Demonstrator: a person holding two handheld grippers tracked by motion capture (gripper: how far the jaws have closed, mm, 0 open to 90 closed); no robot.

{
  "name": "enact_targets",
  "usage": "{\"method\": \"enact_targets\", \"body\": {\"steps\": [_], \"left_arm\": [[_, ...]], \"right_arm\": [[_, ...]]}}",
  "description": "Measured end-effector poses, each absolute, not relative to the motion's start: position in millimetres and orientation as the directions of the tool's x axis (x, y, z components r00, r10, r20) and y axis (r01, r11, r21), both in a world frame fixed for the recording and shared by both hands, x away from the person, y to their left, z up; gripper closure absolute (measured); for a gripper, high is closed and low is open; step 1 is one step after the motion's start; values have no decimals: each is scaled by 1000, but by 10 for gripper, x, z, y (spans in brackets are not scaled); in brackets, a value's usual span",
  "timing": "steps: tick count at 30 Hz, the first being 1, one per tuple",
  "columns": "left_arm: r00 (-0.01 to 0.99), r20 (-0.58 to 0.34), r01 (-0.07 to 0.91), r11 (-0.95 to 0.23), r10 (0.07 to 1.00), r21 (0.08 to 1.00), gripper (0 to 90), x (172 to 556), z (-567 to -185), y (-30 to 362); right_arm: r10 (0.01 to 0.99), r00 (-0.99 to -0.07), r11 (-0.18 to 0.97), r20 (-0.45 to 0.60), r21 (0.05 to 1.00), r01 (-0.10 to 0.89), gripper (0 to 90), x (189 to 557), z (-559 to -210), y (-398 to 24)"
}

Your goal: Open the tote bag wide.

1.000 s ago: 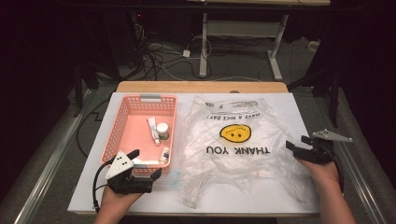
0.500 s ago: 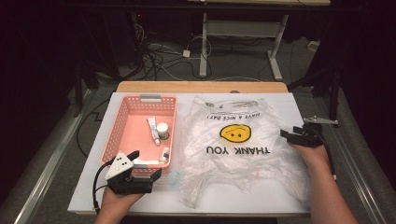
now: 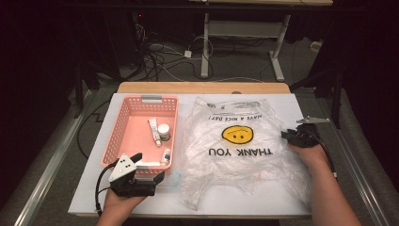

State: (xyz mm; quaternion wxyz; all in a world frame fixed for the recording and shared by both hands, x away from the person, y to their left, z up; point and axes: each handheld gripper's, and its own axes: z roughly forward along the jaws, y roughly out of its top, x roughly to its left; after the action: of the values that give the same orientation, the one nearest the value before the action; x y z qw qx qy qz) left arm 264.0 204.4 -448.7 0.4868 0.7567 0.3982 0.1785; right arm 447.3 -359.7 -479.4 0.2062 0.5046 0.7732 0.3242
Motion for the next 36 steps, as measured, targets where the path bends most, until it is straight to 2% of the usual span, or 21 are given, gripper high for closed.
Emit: {"method": "enact_targets", "body": {"steps": [1, 2, 3, 4, 5, 12, 16, 28, 36], "left_arm": [[620, -118, 429, -210, 776, 879, 0, 2640, -4488, 2041], [621, -117, 429, -211, 775, 878, 0, 2641, -4489, 2039], [621, -117, 430, -211, 775, 878, 0, 2641, -4490, 2036], [621, -118, 430, -211, 775, 878, 0, 2640, -4491, 2034], [622, -119, 430, -211, 774, 878, 0, 2640, -4492, 2032], [640, -157, 432, -183, 752, 883, 0, 2637, -4485, 2045], [641, -145, 402, -169, 754, 900, 0, 2616, -4481, 2051], [632, -147, 426, -183, 761, 886, 0, 2625, -4465, 2032], [639, -122, 419, -210, 759, 883, 0, 2636, -4449, 2014]], "right_arm": [[908, -419, 282, 22, 707, 648, 789, 4467, -4792, -3609], [908, -419, 282, 22, 707, 648, 789, 4467, -4792, -3609], [902, -430, 281, 37, 706, 650, 846, 4464, -4792, -3615], [902, -430, 281, 37, 706, 650, 846, 4464, -4792, -3615], [895, -444, 287, 44, 704, 649, 900, 4462, -4793, -3608], [891, -452, 292, 40, 711, 639, 900, 4445, -4788, -3600], [916, -399, 228, 55, 747, 625, 900, 4419, -4767, -3664], [976, -215, 97, 48, 782, 616, 900, 4204, -4721, -4096], [980, -198, 108, 15, 798, 593, 900, 3818, -4704, -4195]]}}
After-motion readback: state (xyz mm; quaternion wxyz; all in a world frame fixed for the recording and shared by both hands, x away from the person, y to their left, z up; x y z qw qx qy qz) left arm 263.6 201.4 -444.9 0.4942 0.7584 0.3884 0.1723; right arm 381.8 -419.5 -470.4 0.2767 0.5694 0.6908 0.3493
